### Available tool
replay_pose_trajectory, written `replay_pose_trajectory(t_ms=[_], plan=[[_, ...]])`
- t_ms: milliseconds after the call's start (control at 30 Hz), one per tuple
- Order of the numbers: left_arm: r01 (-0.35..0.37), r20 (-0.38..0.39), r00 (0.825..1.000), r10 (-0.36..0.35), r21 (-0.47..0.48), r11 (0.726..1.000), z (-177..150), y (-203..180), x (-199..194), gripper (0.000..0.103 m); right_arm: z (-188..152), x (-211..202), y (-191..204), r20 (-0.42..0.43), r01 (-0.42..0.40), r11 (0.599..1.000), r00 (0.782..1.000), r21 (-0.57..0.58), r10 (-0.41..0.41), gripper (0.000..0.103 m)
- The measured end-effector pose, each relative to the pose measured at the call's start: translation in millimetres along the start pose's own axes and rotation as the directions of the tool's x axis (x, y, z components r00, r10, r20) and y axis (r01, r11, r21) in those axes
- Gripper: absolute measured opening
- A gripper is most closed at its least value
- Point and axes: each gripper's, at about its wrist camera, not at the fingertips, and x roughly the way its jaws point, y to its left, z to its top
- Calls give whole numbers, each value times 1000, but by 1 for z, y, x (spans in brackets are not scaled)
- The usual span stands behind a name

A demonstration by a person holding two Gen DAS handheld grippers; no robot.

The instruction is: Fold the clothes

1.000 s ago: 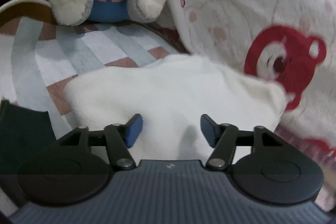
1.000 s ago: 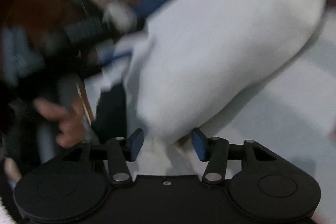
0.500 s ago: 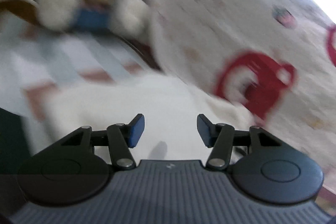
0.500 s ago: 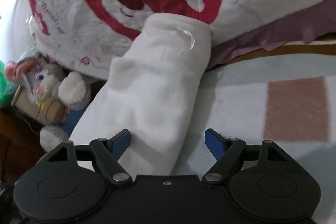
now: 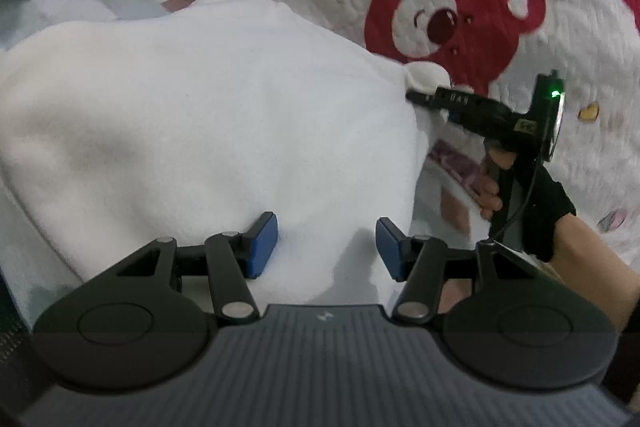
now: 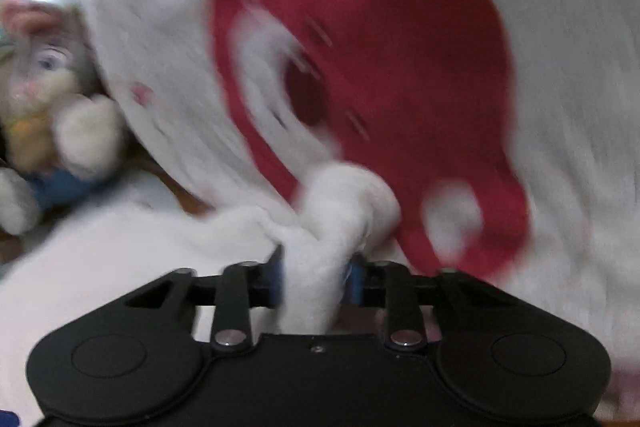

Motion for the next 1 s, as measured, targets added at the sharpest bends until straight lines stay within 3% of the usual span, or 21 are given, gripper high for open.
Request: replay_pose_trajectory(t_ms=[33, 67, 133, 233, 333, 433, 467, 533, 600, 633, 667, 833, 900, 1000], plan=[[-6, 5, 1000, 6, 15, 1000, 0, -2, -1, 54, -6, 1, -12, -19, 24, 997, 1000, 68, -23, 69], [-12, 11, 1000, 12, 30, 999, -1, -4, -2, 54, -12, 1, -23, -37, 48, 990, 998, 135, -43, 74], [-19, 31, 999, 17, 50, 999, -1, -7, -5, 55, -21, -15, -34, -8, 53, 968, 999, 244, -53, 75], [-20, 115, 993, 14, 54, 998, 0, -8, -16, 56, -31, -47, -24, 59, 73, 952, 994, 296, -94, 78], [-43, 228, 973, 31, 44, 998, 1, -6, -31, 58, -42, -78, 12, 136, -55, 990, 990, 127, 37, 78], [-192, 267, 946, 182, 14, 981, 2, 0, -36, 63, -65, -96, 69, 124, -201, 977, 970, -79, 209, 78], [-246, 254, 937, 239, -7, 969, 2, 7, -34, 63, -74, -98, 86, 102, -226, 966, 966, -124, 239, 78], [-279, 199, 938, 284, -51, 959, 0, 22, -28, 62, -94, -98, 118, 40, -283, 937, 954, -205, 297, 78], [-326, 105, 939, 326, -20, 945, 1, 27, -21, 63, -114, -89, 146, -41, -307, 907, 950, -287, 309, 81], [-344, 69, 937, 344, -7, 939, 1, 28, -19, 64, -128, -90, 155, -54, -268, 898, 962, -350, 266, 83], [-349, 71, 934, 349, -8, 937, 0, 28, -20, 64, -134, -88, 161, -39, -233, 890, 971, -392, 237, 83], [-356, 76, 932, 355, -6, 934, 0, 27, -18, 65, -146, -112, 160, 2, -258, 897, 961, -359, 277, 80], [-356, 79, 931, 356, -17, 934, 0, 27, -15, 67, -157, -124, 157, -31, -318, 884, 944, -344, 327, 80], [-365, 96, 926, 365, -18, 931, -2, 24, -14, 69, -176, -142, 126, -93, -477, 869, 879, -129, 468, 79]])
